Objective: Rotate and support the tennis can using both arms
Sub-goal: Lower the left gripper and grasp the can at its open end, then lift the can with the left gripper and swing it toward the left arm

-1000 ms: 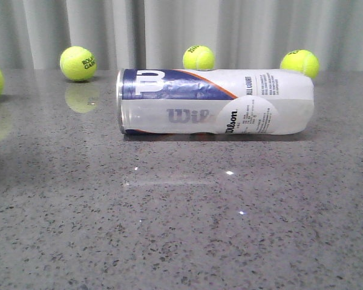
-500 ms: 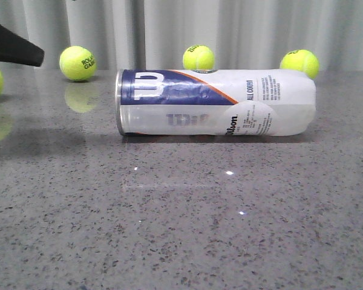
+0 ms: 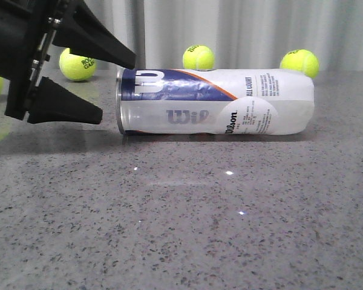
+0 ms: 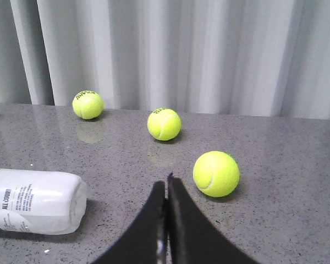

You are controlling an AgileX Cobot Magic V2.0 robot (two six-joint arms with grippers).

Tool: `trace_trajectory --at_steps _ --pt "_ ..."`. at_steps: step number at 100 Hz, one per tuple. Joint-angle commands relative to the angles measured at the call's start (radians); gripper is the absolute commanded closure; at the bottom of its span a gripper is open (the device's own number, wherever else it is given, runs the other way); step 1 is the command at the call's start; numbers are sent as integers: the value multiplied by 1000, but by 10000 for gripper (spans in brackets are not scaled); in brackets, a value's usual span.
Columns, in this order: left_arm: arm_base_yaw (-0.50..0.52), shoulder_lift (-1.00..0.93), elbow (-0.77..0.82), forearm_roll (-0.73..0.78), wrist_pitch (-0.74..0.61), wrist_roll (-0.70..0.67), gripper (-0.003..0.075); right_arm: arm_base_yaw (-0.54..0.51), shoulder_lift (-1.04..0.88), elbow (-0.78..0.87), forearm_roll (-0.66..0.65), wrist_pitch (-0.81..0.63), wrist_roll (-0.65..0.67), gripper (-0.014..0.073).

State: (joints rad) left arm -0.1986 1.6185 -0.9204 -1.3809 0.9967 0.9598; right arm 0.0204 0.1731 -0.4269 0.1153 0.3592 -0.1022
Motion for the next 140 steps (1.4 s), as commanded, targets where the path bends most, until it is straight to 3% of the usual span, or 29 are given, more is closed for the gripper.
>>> trace_trajectory --at_steps 1,40,51,71,110,126,140 --pt "-21 -12 -45 -88 40 26 123 -4 11 -25 6 -78 0 664" --pt "-89 20 -115 -135 46 73 144 -4 11 -25 6 -78 0 664" --pt "-96 20 -115 -148 46 91 294 -4 11 -25 6 -78 0 664" --pt "-98 20 -115 -148 46 116 745 -4 11 -25 6 -78 0 664" --pt "-98 -98 -115 -95 94 205 741 -4 11 -25 6 -78 0 664" --pt "-98 -272 -115 38 67 198 741 -4 11 -25 6 -78 0 664" --pt "-98 -450 -115 218 6 86 741 -4 11 -25 6 -78 0 664"
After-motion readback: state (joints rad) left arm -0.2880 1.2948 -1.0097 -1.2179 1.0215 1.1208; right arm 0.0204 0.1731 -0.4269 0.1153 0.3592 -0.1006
